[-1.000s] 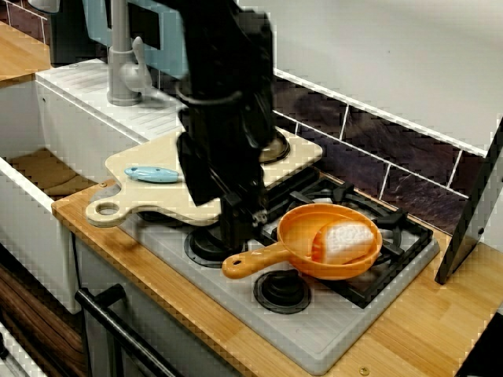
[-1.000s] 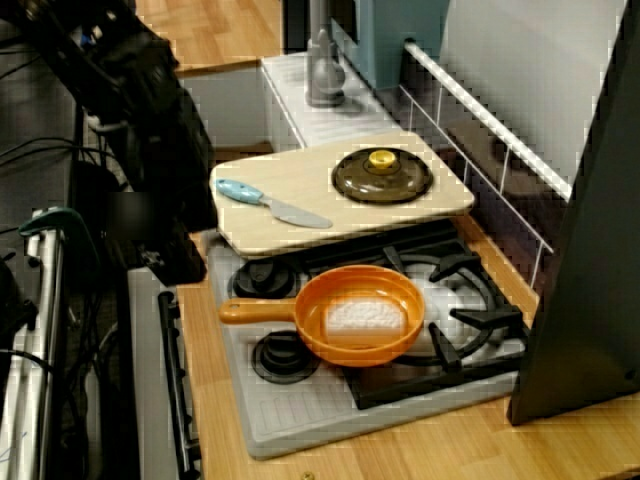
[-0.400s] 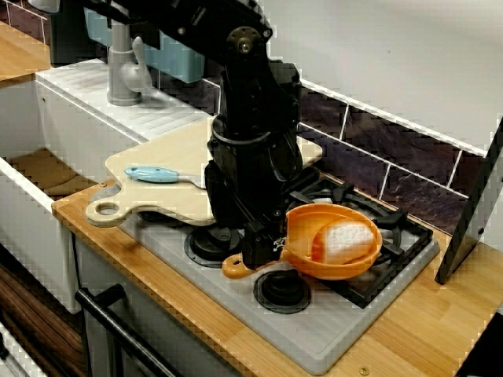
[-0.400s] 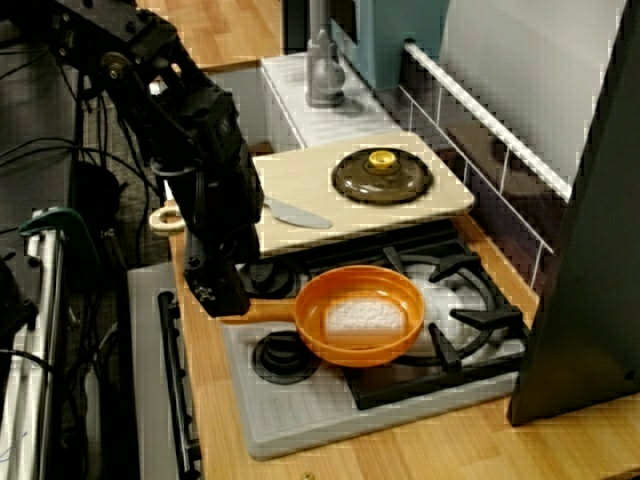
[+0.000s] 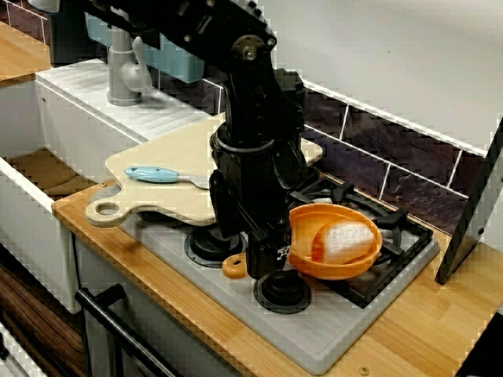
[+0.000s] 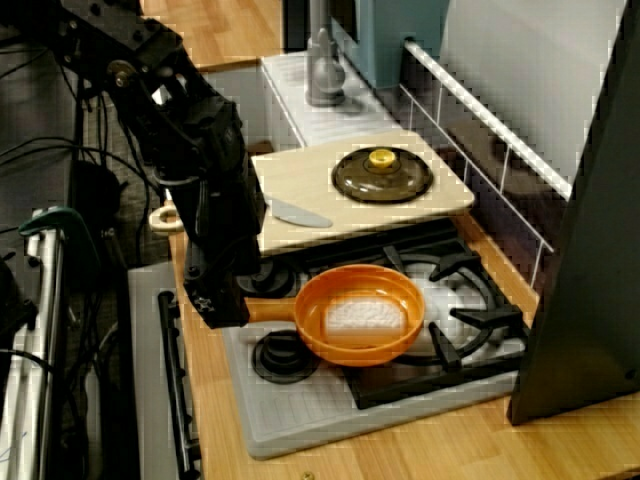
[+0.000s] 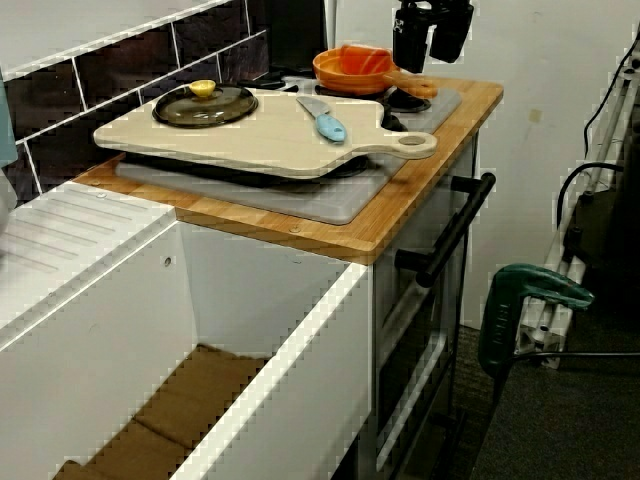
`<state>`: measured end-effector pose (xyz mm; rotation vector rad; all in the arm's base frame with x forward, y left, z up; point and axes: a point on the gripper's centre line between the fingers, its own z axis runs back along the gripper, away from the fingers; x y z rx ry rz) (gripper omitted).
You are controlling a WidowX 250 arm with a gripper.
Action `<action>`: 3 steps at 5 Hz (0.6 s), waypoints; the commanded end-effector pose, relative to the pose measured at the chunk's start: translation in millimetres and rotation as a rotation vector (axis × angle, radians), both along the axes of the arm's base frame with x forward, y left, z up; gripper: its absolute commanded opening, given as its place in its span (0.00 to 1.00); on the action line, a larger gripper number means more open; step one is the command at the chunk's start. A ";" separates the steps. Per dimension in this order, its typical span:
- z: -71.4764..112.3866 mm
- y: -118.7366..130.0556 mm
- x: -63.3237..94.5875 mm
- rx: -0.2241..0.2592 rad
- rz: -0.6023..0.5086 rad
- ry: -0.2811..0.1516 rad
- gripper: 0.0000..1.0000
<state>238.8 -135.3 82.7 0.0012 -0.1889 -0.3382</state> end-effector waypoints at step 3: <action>-11.6 -0.2 3.6 0.004 -0.005 -0.016 1.00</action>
